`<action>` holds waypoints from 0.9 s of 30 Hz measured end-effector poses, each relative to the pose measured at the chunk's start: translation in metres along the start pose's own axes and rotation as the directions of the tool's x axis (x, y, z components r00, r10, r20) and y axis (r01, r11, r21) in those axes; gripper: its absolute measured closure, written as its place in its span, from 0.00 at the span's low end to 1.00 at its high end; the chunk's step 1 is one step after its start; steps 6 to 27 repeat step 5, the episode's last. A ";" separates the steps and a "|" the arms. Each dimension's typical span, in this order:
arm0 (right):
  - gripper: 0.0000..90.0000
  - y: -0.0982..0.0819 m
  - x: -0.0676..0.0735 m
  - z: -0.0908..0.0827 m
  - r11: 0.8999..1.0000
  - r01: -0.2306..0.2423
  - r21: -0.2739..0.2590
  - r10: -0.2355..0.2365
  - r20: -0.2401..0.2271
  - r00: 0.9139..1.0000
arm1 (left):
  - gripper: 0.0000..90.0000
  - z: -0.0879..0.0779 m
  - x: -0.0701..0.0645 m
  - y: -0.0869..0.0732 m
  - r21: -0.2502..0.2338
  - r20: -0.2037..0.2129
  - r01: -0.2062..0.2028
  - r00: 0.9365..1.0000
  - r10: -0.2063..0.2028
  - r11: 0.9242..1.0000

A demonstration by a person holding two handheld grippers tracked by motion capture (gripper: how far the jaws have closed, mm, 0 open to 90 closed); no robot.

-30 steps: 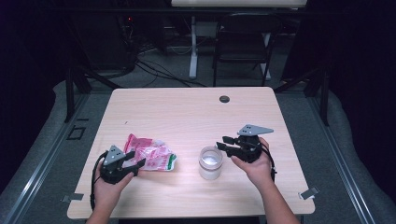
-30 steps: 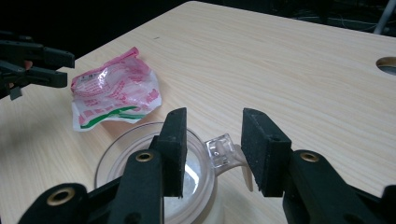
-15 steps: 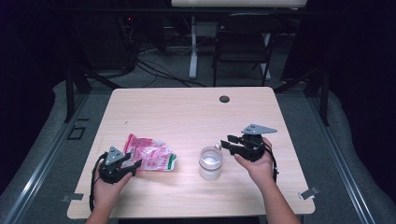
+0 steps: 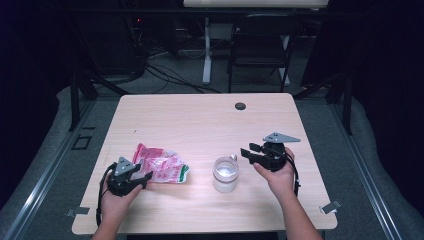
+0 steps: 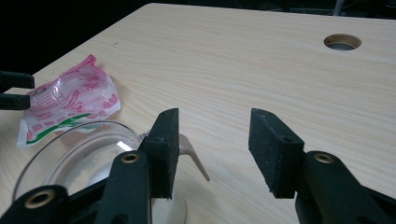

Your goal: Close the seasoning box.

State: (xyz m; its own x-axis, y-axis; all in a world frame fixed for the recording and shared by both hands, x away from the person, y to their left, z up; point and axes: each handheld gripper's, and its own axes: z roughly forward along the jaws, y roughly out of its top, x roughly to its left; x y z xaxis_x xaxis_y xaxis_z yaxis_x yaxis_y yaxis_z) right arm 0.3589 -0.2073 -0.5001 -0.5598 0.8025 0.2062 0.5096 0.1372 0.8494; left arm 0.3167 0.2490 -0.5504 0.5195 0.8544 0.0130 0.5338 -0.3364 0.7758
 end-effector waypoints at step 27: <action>0.54 -0.001 0.000 0.000 1.000 0.001 -0.002 -0.001 0.005 1.000 | 0.48 -0.001 0.001 0.001 -0.008 -0.002 0.003 1.000 -0.003 1.000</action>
